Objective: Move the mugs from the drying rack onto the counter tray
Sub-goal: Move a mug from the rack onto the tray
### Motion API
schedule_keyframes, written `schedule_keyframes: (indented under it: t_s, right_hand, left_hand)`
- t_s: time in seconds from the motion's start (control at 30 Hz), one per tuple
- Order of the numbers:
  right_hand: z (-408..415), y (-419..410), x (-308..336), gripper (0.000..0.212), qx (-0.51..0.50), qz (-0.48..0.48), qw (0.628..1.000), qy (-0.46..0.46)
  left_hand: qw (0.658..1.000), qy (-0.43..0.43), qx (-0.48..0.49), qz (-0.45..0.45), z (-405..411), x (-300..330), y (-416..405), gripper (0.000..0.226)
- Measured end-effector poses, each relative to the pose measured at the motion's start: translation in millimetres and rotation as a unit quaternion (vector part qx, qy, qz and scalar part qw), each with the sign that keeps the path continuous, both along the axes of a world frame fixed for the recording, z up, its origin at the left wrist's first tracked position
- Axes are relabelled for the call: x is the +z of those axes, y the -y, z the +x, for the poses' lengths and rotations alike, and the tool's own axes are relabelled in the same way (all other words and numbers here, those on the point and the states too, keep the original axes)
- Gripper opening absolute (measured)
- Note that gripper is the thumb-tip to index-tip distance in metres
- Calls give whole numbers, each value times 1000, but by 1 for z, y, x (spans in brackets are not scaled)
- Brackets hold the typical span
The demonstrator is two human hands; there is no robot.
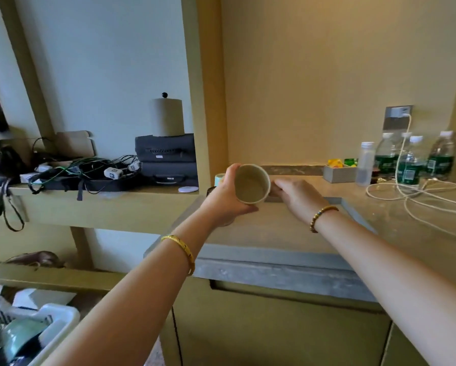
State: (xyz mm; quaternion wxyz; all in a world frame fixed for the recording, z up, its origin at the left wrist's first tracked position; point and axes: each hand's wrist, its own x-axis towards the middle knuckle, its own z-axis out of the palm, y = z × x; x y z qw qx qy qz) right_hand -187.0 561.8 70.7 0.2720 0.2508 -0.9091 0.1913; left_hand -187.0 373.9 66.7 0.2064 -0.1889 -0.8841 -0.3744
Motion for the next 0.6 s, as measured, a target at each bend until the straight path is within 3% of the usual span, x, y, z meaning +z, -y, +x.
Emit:
schedule_keyframes:
  t_s: [0.1,0.37,0.47,0.6]
  right_hand:
    - [-11,-19,-8,25,-16,-8,997,70]
    - [-44,-31,-23,25,-34,-53,982,179]
    - [-60,-30,-28,27,-51,-99,970,215]
    - [-76,-27,-37,27,-73,-129,970,191]
  left_hand:
    - [999,23,22,-20,-15,-10,-16,94]
    - [986,165,-33,0,-47,-12,-29,78]
    - [991,126,13,-43,-60,-15,-38,64]
    - [984,80,68,-145,-79,-24,-50,71]
